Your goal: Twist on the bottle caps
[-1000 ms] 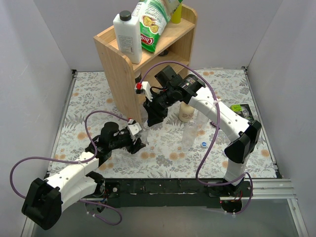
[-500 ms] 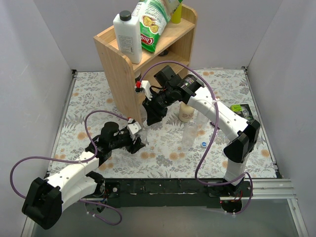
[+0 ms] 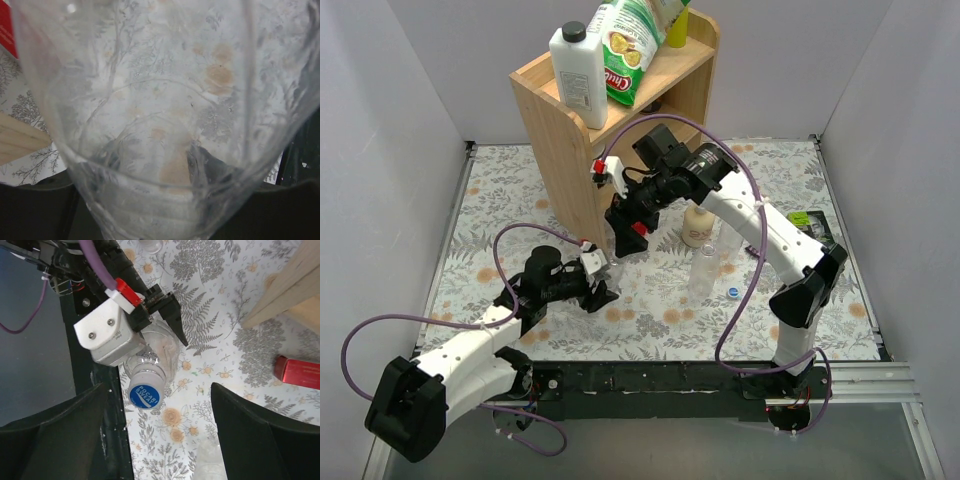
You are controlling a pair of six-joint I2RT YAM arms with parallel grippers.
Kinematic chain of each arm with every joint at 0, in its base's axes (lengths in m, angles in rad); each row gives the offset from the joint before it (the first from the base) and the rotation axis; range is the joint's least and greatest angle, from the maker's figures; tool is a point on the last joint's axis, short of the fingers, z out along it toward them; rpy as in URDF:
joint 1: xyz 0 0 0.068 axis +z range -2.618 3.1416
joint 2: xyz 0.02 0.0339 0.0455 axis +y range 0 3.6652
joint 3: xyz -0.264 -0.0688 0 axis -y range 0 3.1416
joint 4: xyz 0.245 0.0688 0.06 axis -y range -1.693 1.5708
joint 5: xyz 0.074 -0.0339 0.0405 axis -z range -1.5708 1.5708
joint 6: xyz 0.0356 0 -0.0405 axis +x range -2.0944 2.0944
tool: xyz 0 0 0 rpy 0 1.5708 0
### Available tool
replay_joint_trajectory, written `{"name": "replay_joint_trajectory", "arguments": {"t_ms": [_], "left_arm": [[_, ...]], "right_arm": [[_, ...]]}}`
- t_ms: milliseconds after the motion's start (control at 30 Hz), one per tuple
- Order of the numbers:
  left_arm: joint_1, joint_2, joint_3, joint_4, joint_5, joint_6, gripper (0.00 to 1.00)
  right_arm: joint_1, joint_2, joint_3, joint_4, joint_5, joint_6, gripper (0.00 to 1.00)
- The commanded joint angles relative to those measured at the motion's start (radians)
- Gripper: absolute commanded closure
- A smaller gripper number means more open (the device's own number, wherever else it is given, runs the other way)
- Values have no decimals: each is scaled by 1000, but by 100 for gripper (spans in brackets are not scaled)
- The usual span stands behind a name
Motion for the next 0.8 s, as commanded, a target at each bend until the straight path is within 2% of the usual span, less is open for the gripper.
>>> {"name": "replay_joint_trajectory", "arguments": {"t_ms": [0,133,200,333,400,567,767], "left_arm": [[-1,19,26,-3,79,27,100],[0,30,31,-13,130,39,100],[0,42,49,-32,170,65,100],[0,66,89,-95,298,94,100],[0,88,121,-146,325,111,100],[-1,114,163,-246,360,229,100],[-1,142,205,-310,363,292,100]], "right_arm": [[-3,-77,59,-38,-2,-78,9],[-15,-144,-7,-52,4,-176,8],[-15,-178,-77,-31,-41,-242,8],[-13,-375,-304,161,-94,-476,7],[17,-425,-389,244,-81,-562,7],[79,-416,-366,183,-56,-745,9],[123,-382,-343,109,-61,-836,15]]}}
